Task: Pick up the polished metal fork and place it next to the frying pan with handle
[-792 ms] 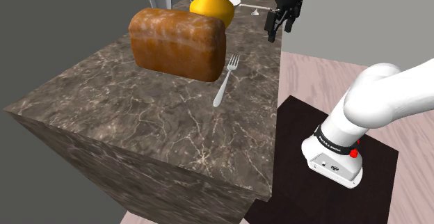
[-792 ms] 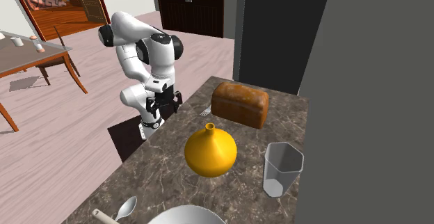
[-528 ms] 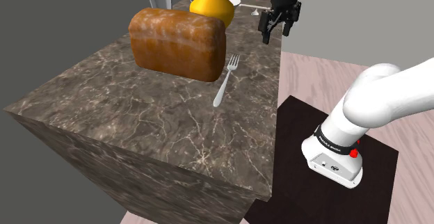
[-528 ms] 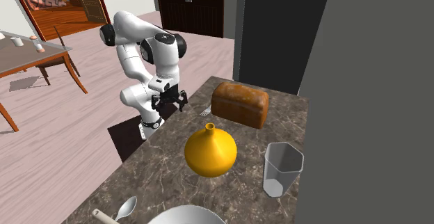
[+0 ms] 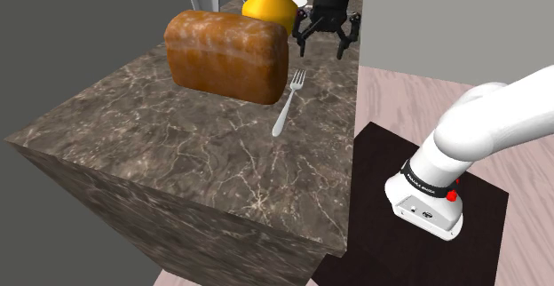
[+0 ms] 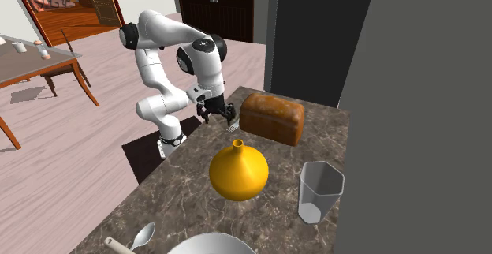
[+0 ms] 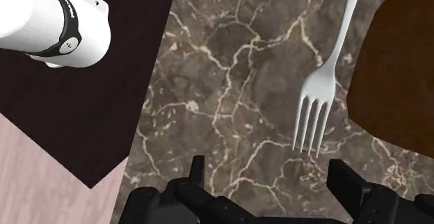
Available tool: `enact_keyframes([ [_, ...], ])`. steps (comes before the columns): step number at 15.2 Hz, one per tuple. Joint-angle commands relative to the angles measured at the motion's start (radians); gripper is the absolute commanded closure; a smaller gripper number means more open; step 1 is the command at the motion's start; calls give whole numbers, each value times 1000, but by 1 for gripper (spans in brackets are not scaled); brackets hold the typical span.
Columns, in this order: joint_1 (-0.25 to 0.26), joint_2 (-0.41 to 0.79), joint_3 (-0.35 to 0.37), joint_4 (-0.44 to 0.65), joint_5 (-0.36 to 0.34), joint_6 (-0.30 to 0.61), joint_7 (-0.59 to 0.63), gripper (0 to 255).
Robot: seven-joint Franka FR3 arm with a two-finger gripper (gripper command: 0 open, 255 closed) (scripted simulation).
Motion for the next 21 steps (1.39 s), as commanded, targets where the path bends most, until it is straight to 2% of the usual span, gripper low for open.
enact_keyframes([
  [1, -22, 38, 42, 31, 62, 28, 169, 0],
  [2, -35, 61, 60, 49, 86, 45, 243, 0],
  [10, -26, 69, 88, -41, 110, 148, 246, 0],
  [18, -26, 69, 88, -41, 110, 148, 246, 0],
  [19, -26, 69, 88, -41, 110, 148, 246, 255],
  [21, -26, 69, 88, -41, 110, 148, 246, 255],
])
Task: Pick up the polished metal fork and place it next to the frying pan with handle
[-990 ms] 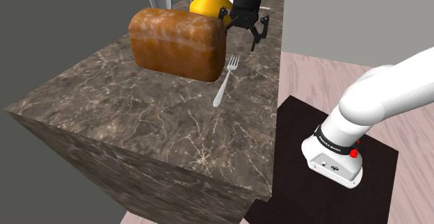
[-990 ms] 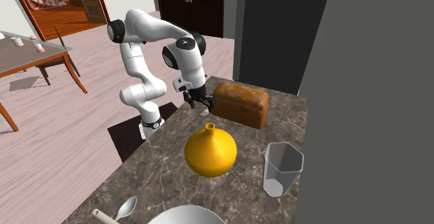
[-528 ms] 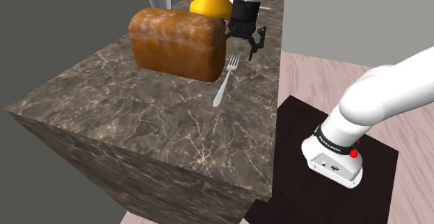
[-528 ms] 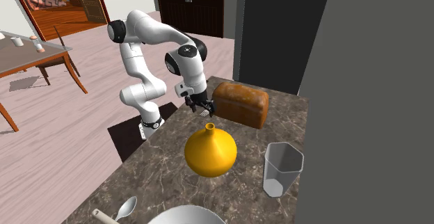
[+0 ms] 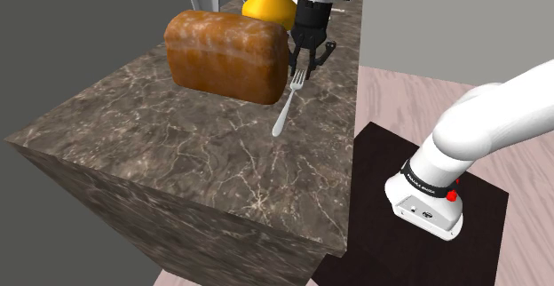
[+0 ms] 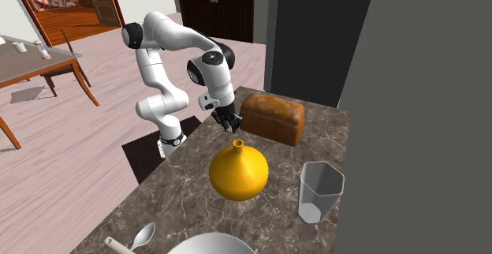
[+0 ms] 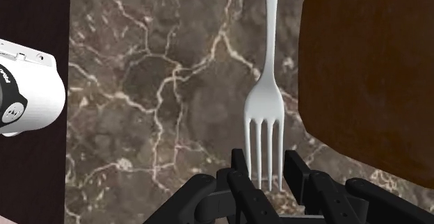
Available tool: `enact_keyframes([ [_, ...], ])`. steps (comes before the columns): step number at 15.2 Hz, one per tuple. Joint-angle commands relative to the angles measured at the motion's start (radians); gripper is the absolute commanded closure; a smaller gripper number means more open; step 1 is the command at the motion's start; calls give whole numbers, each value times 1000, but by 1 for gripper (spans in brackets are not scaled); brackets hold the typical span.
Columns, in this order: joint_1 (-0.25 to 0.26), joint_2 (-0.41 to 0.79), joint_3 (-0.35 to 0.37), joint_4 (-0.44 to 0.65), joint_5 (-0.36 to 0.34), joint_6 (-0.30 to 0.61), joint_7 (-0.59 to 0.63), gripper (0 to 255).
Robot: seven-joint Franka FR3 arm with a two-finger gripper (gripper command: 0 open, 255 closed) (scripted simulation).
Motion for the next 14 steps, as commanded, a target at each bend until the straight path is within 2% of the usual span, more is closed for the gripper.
enact_keyframes([
  [1, 0, 0, 0, 0, 0, 0, 0, 255],
  [7, 0, 0, 0, 0, 0, 0, 0, 255],
  [14, -5, -7, -15, 86, -14, -93, 17, 255],
])
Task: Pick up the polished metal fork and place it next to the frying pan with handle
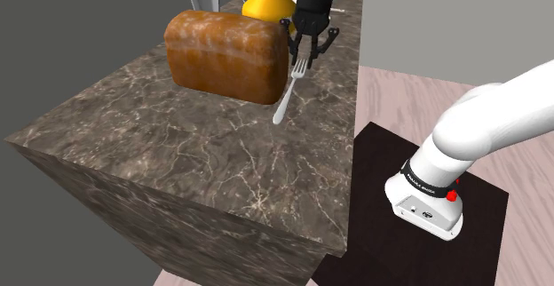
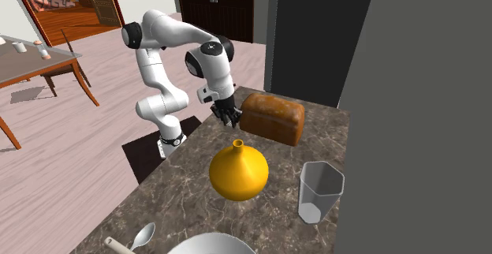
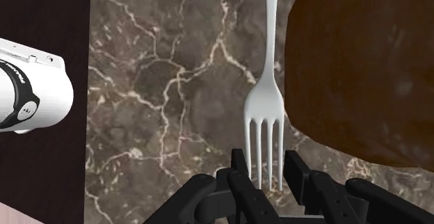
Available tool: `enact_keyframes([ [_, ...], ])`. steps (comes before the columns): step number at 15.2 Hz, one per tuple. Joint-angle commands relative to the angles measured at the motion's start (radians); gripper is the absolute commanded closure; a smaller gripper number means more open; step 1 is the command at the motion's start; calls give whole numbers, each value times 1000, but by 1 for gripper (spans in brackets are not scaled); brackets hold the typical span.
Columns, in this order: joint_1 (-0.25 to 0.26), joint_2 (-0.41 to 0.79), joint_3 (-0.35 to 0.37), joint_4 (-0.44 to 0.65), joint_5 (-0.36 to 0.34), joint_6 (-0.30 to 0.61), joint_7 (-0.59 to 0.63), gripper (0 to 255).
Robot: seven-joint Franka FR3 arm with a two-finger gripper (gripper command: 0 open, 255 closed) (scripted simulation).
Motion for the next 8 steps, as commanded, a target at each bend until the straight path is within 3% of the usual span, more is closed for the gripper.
enact_keyframes([
  [1, -1, -2, -3, 27, -3, -28, 7, 255],
  [8, -5, 4, -17, 123, -16, -118, 24, 255],
])
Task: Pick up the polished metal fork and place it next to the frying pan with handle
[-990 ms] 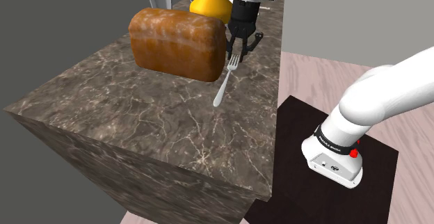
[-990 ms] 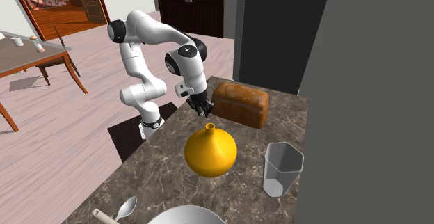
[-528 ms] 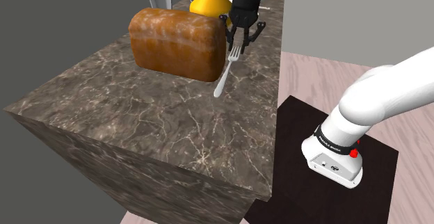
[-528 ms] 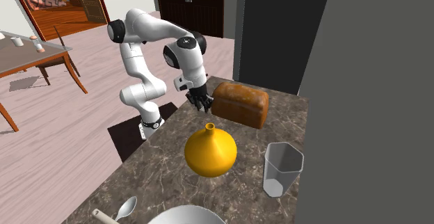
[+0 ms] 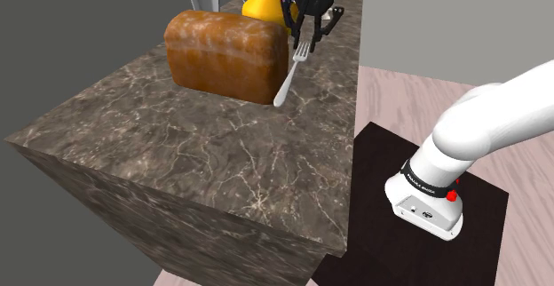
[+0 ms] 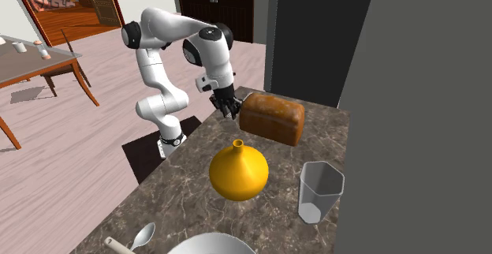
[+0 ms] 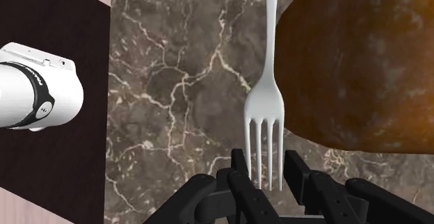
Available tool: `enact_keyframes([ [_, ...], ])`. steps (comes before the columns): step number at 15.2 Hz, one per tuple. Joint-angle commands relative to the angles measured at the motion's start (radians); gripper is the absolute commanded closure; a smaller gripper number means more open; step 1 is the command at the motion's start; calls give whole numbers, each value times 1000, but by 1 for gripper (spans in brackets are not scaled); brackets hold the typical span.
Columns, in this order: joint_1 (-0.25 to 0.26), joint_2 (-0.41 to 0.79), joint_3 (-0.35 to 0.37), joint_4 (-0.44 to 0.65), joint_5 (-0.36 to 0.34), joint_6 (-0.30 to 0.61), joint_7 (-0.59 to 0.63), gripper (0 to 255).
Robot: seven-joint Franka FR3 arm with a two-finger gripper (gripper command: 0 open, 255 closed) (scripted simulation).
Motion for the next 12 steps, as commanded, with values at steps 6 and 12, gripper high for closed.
enact_keyframes([
  [6, -5, 15, -11, 102, -12, -86, 17, 255],
  [12, -58, 118, -93, 178, -75, -91, -98, 255],
])
